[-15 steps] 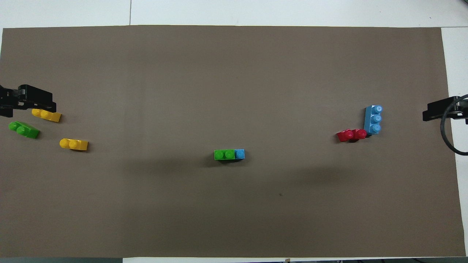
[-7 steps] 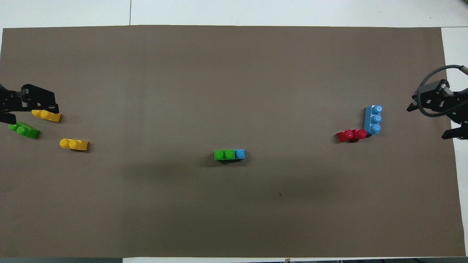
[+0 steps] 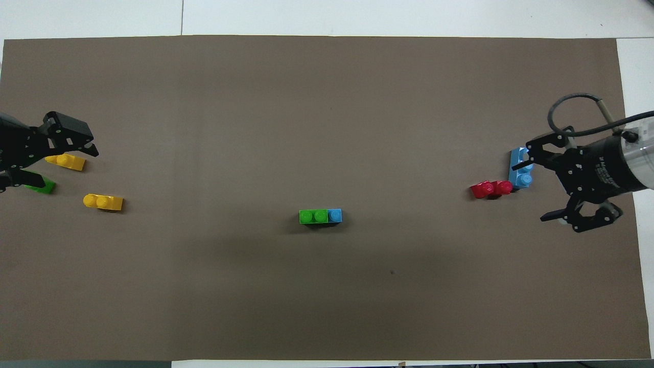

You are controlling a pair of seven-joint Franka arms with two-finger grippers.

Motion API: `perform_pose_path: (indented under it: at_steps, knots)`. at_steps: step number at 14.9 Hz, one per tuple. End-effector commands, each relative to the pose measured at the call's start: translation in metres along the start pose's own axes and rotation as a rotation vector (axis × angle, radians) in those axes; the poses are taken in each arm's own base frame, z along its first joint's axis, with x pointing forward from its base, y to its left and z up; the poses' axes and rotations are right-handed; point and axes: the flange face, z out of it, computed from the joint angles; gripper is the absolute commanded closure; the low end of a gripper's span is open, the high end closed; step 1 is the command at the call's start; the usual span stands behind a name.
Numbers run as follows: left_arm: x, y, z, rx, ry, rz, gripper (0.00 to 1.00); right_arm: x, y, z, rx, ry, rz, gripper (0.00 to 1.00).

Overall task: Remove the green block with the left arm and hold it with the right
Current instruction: 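Move the left gripper and the right gripper toward the green-blue brick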

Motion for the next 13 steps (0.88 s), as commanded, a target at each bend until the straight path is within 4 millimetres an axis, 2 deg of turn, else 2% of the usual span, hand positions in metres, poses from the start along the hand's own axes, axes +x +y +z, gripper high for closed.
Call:
perform_pose_path:
  at_steps: [1,4,7,12,13]
  knots:
    - [-0.023,0.011,0.004,-0.004,-0.008,-0.098,0.0,-0.026,-0.013,0.025,0.019,-0.064,0.084,0.03]
    - [-0.047,0.032,0.011,0.01,-0.016,-0.223,0.0,-0.03,-0.021,0.065,0.047,-0.193,0.283,0.03]
    - [-0.073,0.056,0.013,0.016,-0.019,-0.336,0.0,-0.043,-0.032,0.088,0.046,-0.19,0.401,0.03]
    - [-0.108,0.083,0.022,0.007,-0.033,-0.551,0.0,-0.068,-0.036,0.15,0.076,-0.189,0.454,0.03]
    - [-0.115,0.092,0.028,0.001,-0.028,-0.607,0.0,-0.079,-0.035,0.164,0.084,-0.178,0.44,0.03]
